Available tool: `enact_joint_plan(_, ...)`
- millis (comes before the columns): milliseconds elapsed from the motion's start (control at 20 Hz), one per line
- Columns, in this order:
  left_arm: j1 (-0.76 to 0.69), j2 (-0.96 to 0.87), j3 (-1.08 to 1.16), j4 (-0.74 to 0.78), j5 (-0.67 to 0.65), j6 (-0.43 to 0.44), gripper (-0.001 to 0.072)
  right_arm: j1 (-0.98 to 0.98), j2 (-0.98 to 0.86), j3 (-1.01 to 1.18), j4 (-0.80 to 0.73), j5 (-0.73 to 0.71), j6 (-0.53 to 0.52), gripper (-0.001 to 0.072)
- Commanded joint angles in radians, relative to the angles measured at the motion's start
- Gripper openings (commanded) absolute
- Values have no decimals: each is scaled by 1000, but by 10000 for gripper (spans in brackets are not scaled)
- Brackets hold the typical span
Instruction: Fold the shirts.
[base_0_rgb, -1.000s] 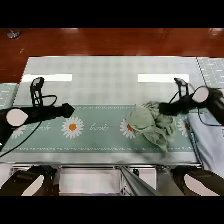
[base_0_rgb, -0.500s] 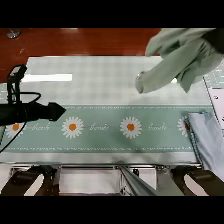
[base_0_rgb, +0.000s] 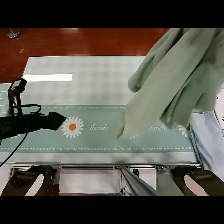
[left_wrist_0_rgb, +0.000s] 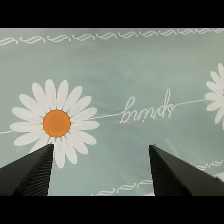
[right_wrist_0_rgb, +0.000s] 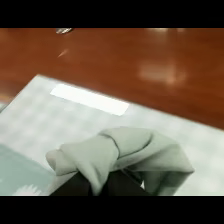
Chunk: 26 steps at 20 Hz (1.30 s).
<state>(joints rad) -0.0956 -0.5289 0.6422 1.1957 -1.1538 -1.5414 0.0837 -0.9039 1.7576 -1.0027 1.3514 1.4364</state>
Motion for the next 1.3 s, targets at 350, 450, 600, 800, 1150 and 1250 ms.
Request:
enact_joint_plan(350,0,4,-90,-19,77,0,701,546,-204,-565,-45,-431,153,24)
enact_joint_plan(450,0,3,-118,-37,88,0,701,601,-349,-569,-28,-512,191,24)
enact_joint_plan(600,-1,-11,-159,-109,105,5,701,613,-518,-569,71,-602,207,25)
enact_joint_plan(800,-50,-32,-222,-206,181,11,701,478,-550,-541,138,-536,164,619)
enact_joint_plan(1150,-403,-263,-264,-251,426,7,701,-24,-333,-585,-137,-128,110,619)
enact_joint_plan(1250,-491,-357,-264,-318,601,7,701,-99,-253,-736,-155,-136,103,618)
